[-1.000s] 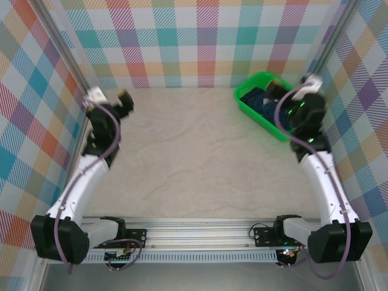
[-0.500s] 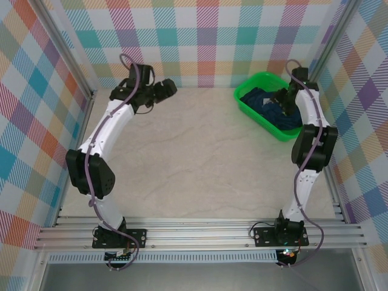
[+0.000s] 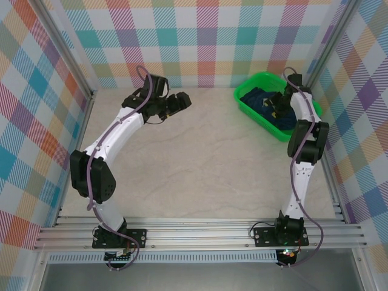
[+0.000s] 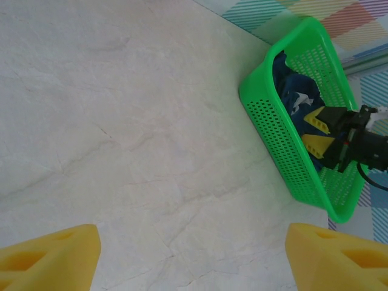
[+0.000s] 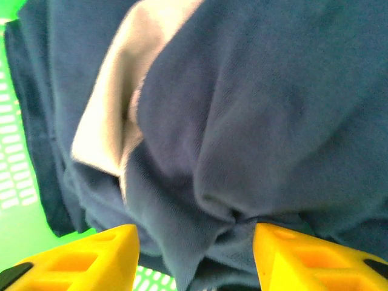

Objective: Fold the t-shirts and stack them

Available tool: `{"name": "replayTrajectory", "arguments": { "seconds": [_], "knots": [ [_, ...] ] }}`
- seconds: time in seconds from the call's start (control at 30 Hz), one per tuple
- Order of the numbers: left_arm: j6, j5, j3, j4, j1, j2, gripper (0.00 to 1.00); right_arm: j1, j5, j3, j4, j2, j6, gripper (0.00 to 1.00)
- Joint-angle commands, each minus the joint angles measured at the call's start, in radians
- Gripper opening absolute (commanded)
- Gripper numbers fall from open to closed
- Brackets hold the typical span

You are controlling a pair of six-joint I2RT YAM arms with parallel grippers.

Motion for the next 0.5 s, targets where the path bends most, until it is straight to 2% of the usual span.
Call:
{"name": "replayTrajectory", "arguments": {
  "seconds": [0.0, 0.1, 0.2, 0.23, 0.37, 0.47],
  "knots": [
    [-0.013, 0.0, -0.014, 0.0, -0.007, -0.064, 0.8, -0.001, -0.034, 0.045, 0.004, 0.036, 0.052, 0.48],
    [-0.01, 0.0, -0.018, -0.008, -0.007, -0.072, 0.79, -0.001, -0.039, 0.057, 0.026, 0.046, 0.059, 0.36],
    [-0.003, -0.008, -0.024, -0.02, -0.007, -0.082, 0.77, 0.001, -0.039, 0.067, 0.053, 0.033, 0.038, 0.07],
    [0.001, -0.009, -0.029, -0.022, -0.007, -0.087, 0.77, 0.003, -0.03, 0.06, 0.068, 0.012, 0.027, 0.01],
    [0.006, -0.025, -0.06, -0.023, -0.007, -0.117, 0.75, 0.031, 0.035, -0.004, 0.178, -0.159, -0.063, 0.0],
    [0.014, -0.051, -0.076, -0.034, -0.007, -0.133, 0.74, 0.058, 0.064, 0.024, 0.209, -0.288, -0.117, 0.0]
  ]
}}
